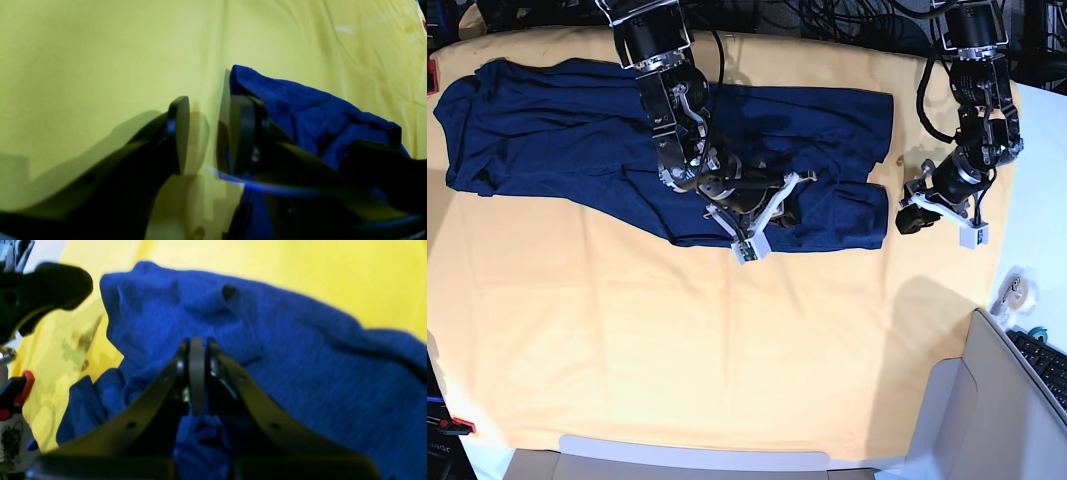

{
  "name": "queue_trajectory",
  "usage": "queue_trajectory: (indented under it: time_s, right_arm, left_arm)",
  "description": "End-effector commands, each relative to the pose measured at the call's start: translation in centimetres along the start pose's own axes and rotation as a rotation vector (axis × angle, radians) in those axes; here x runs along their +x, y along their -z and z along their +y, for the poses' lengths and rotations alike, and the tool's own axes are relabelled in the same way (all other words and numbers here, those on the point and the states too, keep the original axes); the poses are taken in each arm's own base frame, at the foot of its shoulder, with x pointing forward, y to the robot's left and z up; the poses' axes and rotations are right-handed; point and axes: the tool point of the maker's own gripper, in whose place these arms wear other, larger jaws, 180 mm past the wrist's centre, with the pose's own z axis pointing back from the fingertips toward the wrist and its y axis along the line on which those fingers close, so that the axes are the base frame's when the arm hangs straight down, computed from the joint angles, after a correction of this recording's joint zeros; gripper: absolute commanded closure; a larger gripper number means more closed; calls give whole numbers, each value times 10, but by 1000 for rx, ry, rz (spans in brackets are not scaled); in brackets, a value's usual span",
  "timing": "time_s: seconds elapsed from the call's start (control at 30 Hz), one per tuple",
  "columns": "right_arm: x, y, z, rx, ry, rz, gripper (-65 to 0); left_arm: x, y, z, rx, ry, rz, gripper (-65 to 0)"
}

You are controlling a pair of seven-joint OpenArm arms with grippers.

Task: Fold the T-shirt properly
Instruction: 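Lower the sleeve onto the shirt beside the left gripper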

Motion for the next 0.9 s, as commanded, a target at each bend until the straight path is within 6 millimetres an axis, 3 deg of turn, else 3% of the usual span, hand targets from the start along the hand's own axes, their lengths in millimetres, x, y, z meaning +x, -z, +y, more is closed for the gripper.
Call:
queue_trajectory:
  time_s: [0.0,0.4,0.73,0.87]
  right_arm:
    - [20,0,10,29,-10,-58,0]
    - [16,0,13,44,15,-51,0]
    - [16,-1,12,54,266,-72,-262]
    - [15,-1,14,64,285,-72,-293]
  left_arm:
    - [17,-3,-4,-15,17,-46,-199]
    - [16,-3,-5,-16,18,-41,-199]
    - [14,-3,-5,-16,17,-38,-199]
    - [9,-4,0,-8,11,-30,-199]
